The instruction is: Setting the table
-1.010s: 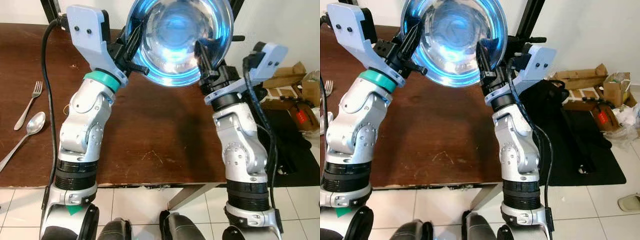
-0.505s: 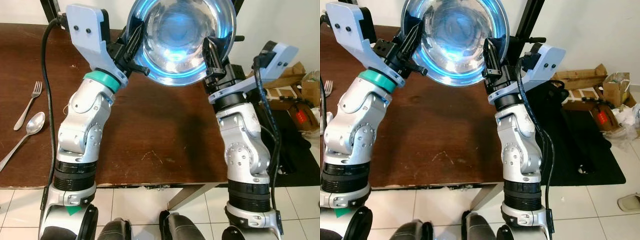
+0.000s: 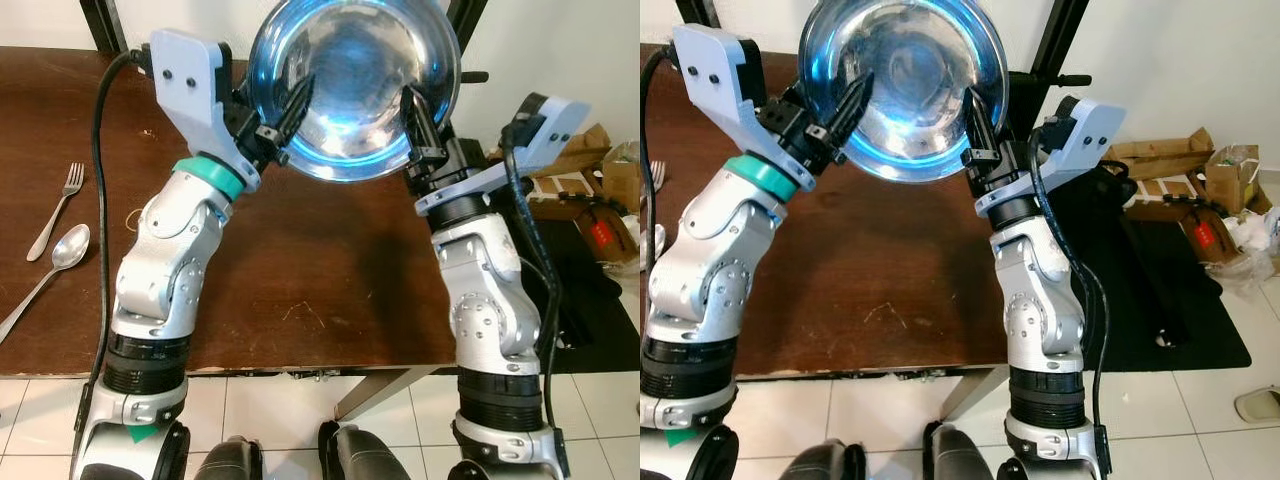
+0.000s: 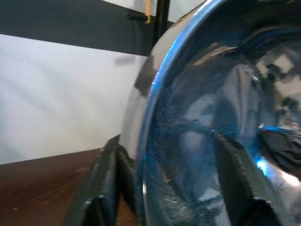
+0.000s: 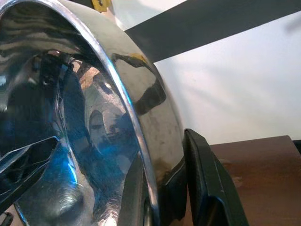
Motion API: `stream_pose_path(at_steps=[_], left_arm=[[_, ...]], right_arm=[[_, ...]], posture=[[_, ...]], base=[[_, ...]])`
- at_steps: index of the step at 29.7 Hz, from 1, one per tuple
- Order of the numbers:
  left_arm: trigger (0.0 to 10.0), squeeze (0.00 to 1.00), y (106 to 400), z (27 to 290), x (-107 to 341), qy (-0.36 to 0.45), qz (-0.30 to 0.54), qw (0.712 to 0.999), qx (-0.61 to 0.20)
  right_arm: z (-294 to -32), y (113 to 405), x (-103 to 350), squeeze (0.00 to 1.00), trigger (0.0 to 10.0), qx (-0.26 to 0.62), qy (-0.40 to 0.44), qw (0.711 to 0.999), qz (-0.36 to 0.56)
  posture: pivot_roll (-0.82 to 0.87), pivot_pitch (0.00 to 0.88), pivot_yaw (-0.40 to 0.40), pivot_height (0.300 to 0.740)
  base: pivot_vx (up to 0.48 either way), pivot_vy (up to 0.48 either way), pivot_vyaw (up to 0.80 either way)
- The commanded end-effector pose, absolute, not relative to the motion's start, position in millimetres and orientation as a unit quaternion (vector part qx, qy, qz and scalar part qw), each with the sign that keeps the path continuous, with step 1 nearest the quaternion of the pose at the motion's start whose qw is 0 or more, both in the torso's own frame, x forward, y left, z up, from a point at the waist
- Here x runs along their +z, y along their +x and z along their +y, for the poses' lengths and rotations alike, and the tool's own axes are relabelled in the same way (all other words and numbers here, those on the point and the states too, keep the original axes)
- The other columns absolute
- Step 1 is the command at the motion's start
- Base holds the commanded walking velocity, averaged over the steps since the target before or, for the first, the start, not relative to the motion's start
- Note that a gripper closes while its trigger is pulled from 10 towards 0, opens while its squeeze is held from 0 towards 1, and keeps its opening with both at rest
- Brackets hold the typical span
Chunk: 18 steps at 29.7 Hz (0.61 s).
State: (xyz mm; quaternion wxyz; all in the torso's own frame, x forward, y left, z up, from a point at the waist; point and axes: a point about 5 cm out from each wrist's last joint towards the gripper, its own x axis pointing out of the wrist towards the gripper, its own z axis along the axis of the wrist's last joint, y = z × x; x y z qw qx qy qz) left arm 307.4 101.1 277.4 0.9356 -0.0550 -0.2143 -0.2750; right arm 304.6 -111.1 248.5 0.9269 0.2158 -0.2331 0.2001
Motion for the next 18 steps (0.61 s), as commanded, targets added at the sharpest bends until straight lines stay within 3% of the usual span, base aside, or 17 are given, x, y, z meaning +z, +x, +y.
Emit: stream_pose_path(at_steps=[1, 2, 3, 7, 10, 11, 14, 18], left_arm=[[10.0, 1.0, 301, 92, 278, -0.056, -0.213, 0.925, -0.311], [10.0, 1.0, 299, 97, 278, -0.051, -0.209, 0.926, -0.311], [10.0, 0.0, 297, 101, 278, -0.05, -0.203, 0.926, -0.313], [10.0, 0.0, 293, 110, 277, -0.047, -0.193, 0.929, -0.313], [10.0, 0.0, 289, 142, 259, -0.02, -0.146, 0.946, -0.288], [10.0, 0.0, 289, 142, 259, -0.02, -0.146, 0.946, -0.288], [10.0, 0.0, 289, 161, 239, 0.01, -0.109, 0.965, -0.24], [10.0, 0.0, 292, 168, 229, 0.021, -0.091, 0.977, -0.19]], right_arm=[[-110, 302, 251, 0.0, 0.0, 0.205, 0.21, 0.925, -0.243], [-112, 302, 248, 0.0, 0.0, 0.198, 0.208, 0.928, -0.239], [-114, 303, 246, 0.0, 0.0, 0.191, 0.204, 0.93, -0.236], [-119, 304, 242, 0.0, 0.0, 0.177, 0.196, 0.936, -0.233], [-145, 312, 227, 0.0, 0.0, 0.102, 0.167, 0.957, -0.214], [-145, 312, 227, 0.0, 0.0, 0.102, 0.167, 0.957, -0.214], [-162, 315, 210, 0.0, 0.0, 0.041, 0.153, 0.971, -0.181], [-164, 314, 200, 0.0, 0.0, 0.028, 0.165, 0.973, -0.16]], posture=[[-0.01, 0.006, -0.027, 0.74], [-0.01, 0.008, -0.026, 0.74], [-0.01, 0.008, -0.025, 0.74], [0.0, 0.012, -0.022, 0.74], [0.01, 0.019, -0.02, 0.74], [0.01, 0.019, -0.02, 0.74], [0.02, 0.023, -0.02, 0.74], [0.02, 0.027, -0.024, 0.74]], base=[[0.0, 0.0, 0.0], [0.0, 0.0, 0.0], [0.0, 0.0, 0.0], [0.0, 0.0, 0.0], [0.0, 0.0, 0.0], [0.0, 0.0, 0.0], [0.0, 0.0, 0.0], [0.0, 0.0, 0.0]])
